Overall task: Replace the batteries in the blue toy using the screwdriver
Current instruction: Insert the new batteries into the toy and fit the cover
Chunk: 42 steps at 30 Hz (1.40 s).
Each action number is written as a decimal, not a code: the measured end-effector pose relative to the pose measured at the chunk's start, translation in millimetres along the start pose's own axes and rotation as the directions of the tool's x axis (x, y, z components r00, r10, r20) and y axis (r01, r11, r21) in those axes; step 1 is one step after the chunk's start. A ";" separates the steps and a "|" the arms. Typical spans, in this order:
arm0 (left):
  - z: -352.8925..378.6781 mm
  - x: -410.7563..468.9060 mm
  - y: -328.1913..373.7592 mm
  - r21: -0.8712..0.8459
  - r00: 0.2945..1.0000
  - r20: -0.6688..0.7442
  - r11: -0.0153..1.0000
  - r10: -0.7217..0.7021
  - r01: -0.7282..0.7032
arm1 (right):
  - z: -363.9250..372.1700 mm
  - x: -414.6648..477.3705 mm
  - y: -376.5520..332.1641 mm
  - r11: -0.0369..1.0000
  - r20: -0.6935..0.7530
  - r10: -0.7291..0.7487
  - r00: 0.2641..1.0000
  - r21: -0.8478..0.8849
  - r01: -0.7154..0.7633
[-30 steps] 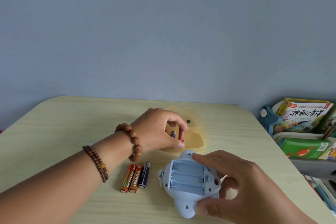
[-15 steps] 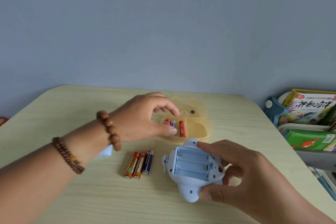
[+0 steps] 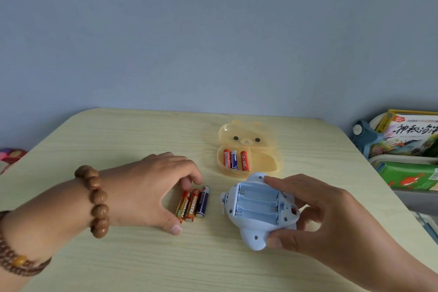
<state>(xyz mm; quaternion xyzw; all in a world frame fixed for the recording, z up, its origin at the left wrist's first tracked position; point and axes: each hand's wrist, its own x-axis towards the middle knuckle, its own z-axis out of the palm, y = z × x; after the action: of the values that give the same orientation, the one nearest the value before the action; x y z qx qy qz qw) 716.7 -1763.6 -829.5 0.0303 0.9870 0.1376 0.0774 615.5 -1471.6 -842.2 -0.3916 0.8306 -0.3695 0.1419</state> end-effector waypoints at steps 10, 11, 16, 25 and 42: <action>-33.0 4.8 21.3 -0.610 0.964 -0.264 0.776 -0.008 -0.161 | -0.3 0.1 1.1 1.000 0.002 -0.006 1.000 -0.023 0.006; -28.6 8.7 28.4 -0.643 0.959 -0.284 0.744 -0.009 -0.183 | 0.0 0.4 1.2 1.000 0.001 -0.010 1.000 -0.022 0.010; -6.3 29.3 62.2 -0.493 0.858 -0.512 0.810 0.027 -0.319 | 2.0 1.4 2.0 1.000 -0.003 -0.013 1.000 -0.001 0.013; 4.4 34.9 76.8 -0.201 0.799 -0.556 0.896 0.228 -0.396 | 0.0 3.1 2.0 0.999 -0.005 -0.032 0.999 0.018 0.032; 15.0 43.9 79.4 -0.020 0.776 -0.531 0.910 0.341 -0.413 | -2.5 4.2 -2.4 0.999 -0.003 -0.033 0.999 0.021 0.033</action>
<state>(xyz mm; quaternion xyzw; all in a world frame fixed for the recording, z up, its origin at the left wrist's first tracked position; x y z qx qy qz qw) 678.8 -1679.8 -828.1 0.1844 0.9330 0.2198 -0.2175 612.8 -1474.5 -838.6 -0.4032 0.8202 -0.3813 0.1389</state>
